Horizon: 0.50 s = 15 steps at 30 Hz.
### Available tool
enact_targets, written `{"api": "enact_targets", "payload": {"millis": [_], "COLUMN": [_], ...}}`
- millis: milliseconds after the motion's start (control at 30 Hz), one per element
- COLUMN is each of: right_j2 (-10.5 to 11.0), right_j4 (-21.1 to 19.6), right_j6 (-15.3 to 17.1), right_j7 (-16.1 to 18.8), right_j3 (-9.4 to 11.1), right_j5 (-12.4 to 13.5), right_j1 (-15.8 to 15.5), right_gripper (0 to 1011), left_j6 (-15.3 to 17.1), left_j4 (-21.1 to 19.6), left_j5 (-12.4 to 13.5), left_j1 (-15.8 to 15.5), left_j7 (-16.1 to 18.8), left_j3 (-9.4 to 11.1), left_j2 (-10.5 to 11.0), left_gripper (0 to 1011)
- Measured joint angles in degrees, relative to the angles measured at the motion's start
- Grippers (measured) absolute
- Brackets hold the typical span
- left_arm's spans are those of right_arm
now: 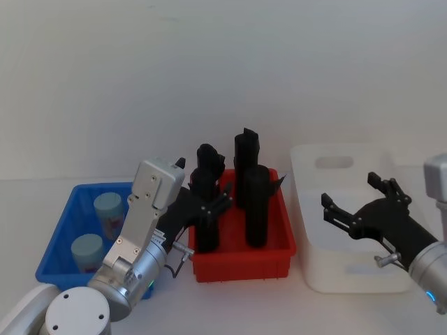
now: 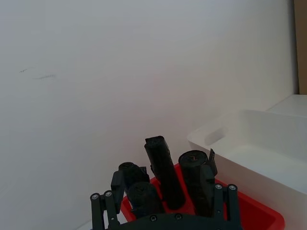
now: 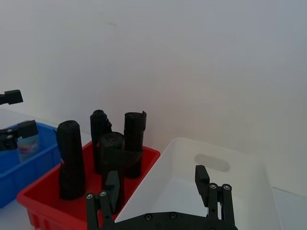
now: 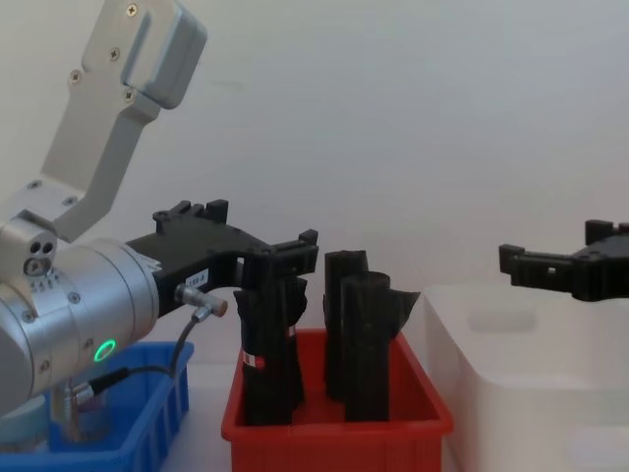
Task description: Pick the cotton swabs from the blue box and place them into the white box.
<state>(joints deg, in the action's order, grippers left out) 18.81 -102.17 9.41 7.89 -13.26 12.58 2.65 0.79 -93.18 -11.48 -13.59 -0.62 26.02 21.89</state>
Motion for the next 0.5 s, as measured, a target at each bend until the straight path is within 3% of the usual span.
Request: {"api": "enact_targets", "payload": {"millis": [267, 500], "right_j2": [-0.2, -1.9], "right_j4": [0.1, 2.3], "right_j6": [5.9, 10.3], "right_j7": [5.2, 7.9], "right_j3": [-0.4, -1.1], "right_j5": [-2.4, -3.6], "right_j1": [3.0, 6.5], "right_gripper": [1001, 1001], "left_j6": [0.0, 0.0], "left_j4": [0.0, 0.0], "left_j5": [0.0, 0.0], "left_j1": [0.0, 0.0], "left_j7": [0.0, 0.0], "left_j3": [0.0, 0.0], "left_j2": [0.0, 0.0], "left_gripper": [1004, 1004]}}
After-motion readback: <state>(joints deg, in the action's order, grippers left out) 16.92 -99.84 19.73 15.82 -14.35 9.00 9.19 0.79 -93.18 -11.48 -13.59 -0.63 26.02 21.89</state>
